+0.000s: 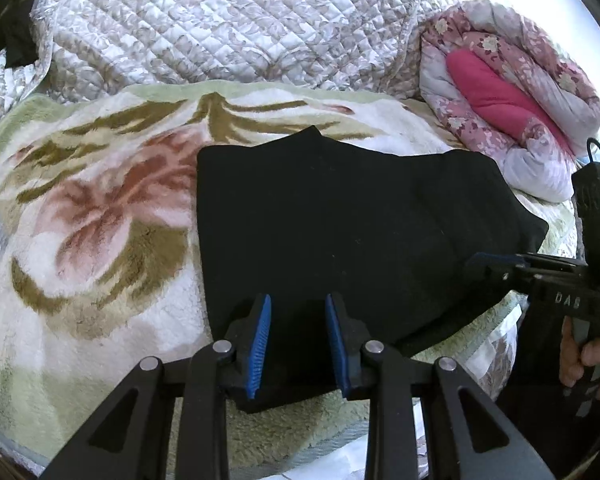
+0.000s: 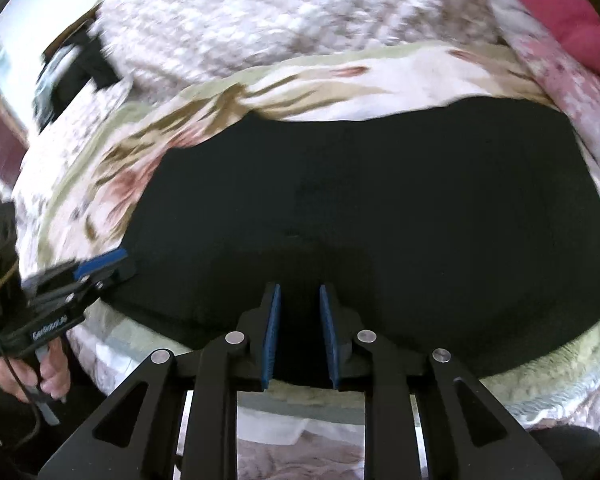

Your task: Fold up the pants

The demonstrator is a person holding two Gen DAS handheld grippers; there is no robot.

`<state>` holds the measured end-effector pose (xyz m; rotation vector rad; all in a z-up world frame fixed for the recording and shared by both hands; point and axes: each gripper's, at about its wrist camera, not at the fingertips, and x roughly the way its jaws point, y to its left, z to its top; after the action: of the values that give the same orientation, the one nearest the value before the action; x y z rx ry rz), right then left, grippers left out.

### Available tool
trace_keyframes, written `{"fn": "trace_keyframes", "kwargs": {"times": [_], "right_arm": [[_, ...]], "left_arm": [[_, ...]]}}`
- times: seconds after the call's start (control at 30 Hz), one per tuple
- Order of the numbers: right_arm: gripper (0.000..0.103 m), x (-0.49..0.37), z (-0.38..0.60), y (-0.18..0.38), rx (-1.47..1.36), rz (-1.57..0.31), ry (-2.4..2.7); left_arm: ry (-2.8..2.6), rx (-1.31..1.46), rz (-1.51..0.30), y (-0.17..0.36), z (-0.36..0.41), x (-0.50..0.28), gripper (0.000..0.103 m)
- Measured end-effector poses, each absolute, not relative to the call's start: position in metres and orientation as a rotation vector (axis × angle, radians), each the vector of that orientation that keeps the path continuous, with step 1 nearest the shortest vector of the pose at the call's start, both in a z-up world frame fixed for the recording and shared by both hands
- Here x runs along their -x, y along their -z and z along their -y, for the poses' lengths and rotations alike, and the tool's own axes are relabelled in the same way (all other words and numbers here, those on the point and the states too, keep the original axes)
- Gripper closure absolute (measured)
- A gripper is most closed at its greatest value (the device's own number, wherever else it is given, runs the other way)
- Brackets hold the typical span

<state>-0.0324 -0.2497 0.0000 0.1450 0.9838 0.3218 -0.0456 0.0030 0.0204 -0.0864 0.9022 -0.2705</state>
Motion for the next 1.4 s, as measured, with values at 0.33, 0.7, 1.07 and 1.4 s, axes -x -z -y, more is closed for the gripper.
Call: {"fn": "trace_keyframes", "kwargs": {"times": [0.33,0.7,1.07,1.4], "right_arm": [[0.048,0.041,0.350,-0.037,-0.462,-0.873,-0.045],[0.046,0.063,0.387,-0.029,-0.686,-0.941,0.120],[0.043,0.037,0.404,-0.001,-0.795,-0.971,0.166],[0.040,0.033,0.404,-0.013,-0.796,-0.851,0.116]], "left_arm": [[0.262,0.072,-0.913,-0.015,-0.003,0.041,0.073],[0.269,0.072,-0.910,-0.018,-0.002,0.040,0.073],[0.268,0.074,-0.907,-0.019,-0.001,0.040,0.073],[0.237,0.073,-0.917,-0.022,0.000,0.037,0.073]]}}
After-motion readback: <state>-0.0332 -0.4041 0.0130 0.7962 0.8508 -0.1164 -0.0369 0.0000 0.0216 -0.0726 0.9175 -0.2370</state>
